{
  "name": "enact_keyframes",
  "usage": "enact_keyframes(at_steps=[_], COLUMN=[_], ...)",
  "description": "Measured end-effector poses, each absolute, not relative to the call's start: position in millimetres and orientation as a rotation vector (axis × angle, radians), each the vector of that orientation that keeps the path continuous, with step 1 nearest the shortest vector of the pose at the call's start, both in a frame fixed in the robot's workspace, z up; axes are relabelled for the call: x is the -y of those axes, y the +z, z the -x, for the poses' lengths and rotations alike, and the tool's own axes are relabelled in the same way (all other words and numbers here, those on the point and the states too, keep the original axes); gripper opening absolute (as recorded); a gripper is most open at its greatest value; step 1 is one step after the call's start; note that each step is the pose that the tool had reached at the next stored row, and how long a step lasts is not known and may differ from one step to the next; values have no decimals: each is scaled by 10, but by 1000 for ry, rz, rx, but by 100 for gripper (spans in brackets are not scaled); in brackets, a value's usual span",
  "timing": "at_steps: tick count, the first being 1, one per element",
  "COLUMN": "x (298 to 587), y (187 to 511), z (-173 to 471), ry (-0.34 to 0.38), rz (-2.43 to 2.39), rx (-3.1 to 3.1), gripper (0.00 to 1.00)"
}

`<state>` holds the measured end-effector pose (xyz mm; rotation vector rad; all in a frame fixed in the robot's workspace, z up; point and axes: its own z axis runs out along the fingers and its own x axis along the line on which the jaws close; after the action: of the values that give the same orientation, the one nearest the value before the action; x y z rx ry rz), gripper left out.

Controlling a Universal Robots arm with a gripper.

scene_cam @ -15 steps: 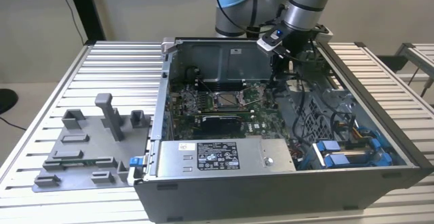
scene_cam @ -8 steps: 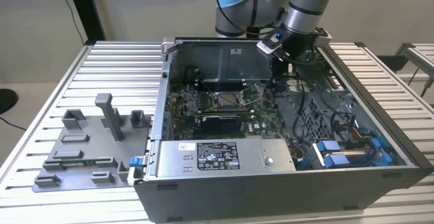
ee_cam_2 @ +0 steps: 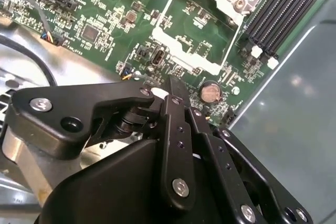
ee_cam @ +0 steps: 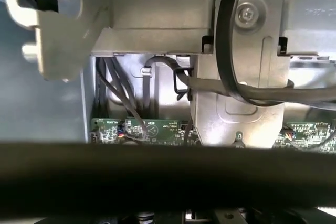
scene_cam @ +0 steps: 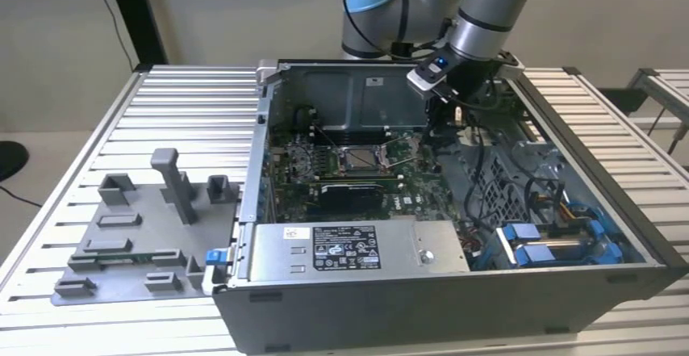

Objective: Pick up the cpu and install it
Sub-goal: 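Close the cpu cover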

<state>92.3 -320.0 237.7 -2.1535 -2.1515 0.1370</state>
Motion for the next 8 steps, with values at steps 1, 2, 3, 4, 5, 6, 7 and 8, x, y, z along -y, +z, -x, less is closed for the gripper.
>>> enact_keyframes(at_steps=[1,2,3,4,5,6,7,8], x=[3203,3206,3209,3213,3217,3222,3228,3234], y=[2369,2362,2355,2346,2336,2326,2316,2304], z=[-923,-923,-923,-923,-923,-923,-923,-923], ry=[142,145,149,153,156,159,161,162], rz=[2151,2149,2147,2145,2144,2142,2141,2140], rx=[2149,2147,2145,2143,2142,2140,2139,2138], gripper=[0,0,0,0,0,0,0,0])
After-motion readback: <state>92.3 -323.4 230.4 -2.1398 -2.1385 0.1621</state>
